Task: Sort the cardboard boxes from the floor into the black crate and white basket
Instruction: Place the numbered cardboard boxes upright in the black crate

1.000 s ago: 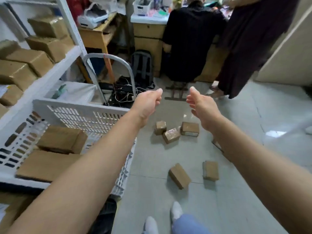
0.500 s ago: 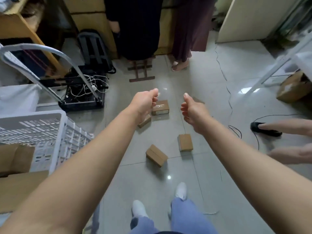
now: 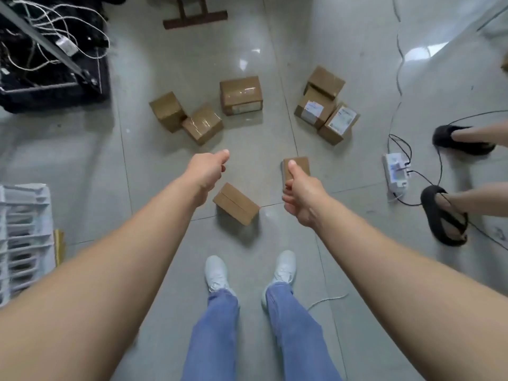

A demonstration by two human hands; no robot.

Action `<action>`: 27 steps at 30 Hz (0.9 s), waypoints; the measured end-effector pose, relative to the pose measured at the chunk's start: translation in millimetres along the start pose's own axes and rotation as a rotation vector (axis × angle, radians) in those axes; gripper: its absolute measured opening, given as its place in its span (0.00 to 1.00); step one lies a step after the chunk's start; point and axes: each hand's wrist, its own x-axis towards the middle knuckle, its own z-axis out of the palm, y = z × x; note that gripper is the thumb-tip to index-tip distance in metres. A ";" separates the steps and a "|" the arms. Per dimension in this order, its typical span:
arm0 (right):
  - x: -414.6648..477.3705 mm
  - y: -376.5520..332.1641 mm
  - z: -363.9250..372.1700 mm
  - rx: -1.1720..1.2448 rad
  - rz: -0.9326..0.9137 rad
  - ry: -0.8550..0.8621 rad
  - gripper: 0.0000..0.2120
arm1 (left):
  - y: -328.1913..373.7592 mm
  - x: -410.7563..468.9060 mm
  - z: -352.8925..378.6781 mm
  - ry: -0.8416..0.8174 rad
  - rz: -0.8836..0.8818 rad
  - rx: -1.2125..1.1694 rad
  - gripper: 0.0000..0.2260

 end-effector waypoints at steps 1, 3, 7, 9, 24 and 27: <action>24.7 8.6 7.6 0.013 0.026 0.007 0.20 | -14.0 23.6 3.9 -0.002 -0.009 0.024 0.21; 73.2 28.7 23.9 0.022 0.063 0.024 0.21 | -42.8 69.1 10.8 0.007 -0.035 0.071 0.22; 160.1 68.8 50.6 0.034 0.124 0.040 0.21 | -102.9 155.0 28.4 0.012 -0.073 0.207 0.20; 201.9 91.7 58.4 0.031 0.152 0.047 0.27 | -131.0 193.8 39.3 0.002 -0.071 0.287 0.16; 365.5 168.3 104.2 0.176 0.258 -0.031 0.15 | -241.0 345.6 81.1 0.052 -0.129 0.268 0.26; 332.6 141.5 95.4 0.156 0.174 0.000 0.14 | -218.5 319.7 75.1 0.072 -0.132 0.205 0.26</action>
